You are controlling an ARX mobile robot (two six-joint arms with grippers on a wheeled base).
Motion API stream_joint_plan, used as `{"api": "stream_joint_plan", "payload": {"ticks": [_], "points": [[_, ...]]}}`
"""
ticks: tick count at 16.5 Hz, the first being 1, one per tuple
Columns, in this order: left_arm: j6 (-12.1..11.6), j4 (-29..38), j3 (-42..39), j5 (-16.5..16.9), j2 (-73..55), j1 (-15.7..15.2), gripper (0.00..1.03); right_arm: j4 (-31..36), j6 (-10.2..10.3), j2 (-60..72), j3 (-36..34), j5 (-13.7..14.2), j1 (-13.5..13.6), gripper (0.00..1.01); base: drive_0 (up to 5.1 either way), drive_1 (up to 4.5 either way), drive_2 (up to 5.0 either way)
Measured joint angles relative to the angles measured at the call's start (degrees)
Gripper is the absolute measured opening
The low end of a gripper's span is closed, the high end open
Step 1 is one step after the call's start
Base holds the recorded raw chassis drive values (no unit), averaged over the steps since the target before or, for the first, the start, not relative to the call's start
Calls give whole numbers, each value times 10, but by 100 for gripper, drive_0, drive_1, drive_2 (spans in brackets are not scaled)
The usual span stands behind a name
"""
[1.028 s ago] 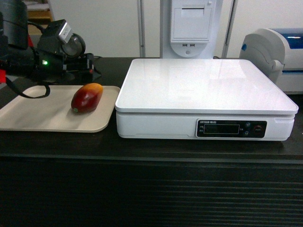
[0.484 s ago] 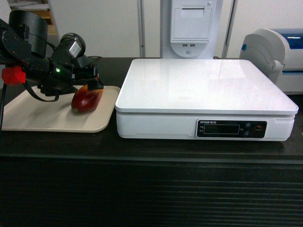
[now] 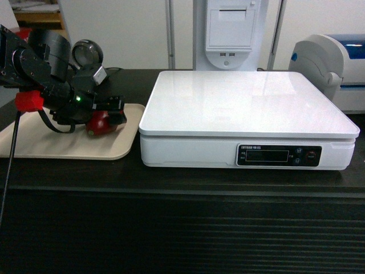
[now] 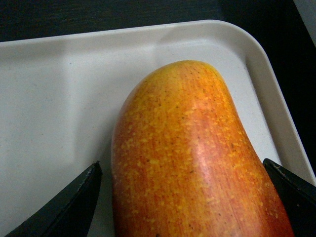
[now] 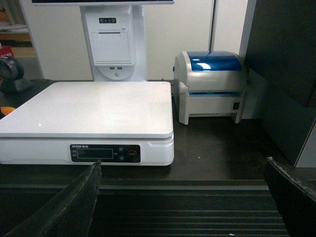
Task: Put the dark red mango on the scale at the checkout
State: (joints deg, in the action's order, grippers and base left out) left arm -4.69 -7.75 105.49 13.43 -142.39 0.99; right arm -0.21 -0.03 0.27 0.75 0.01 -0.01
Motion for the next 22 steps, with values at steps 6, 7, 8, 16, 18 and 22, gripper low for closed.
{"api": "stream_joint_plan", "payload": {"ticks": [6, 7, 8, 16, 18, 22], "points": [[-14, 13, -18, -7, 5, 1, 63, 0, 0, 0, 0, 0, 0, 98, 0, 0, 0], [-14, 15, -25, -8, 10, 1, 62, 0, 0, 0, 0, 0, 0, 98, 0, 0, 0], [-15, 20, -37, -8, 17, 1, 62, 0, 0, 0, 0, 0, 0, 98, 0, 0, 0], [29, 129, -179, -3, 205, 44, 62, 0, 0, 0, 0, 0, 0, 98, 0, 0, 0], [41, 153, -200, -2, 255, 84, 62, 0, 0, 0, 0, 0, 0, 98, 0, 0, 0], [59, 153, -201, -9, 260, 164, 62, 0, 0, 0, 0, 0, 0, 98, 0, 0, 0]]}}
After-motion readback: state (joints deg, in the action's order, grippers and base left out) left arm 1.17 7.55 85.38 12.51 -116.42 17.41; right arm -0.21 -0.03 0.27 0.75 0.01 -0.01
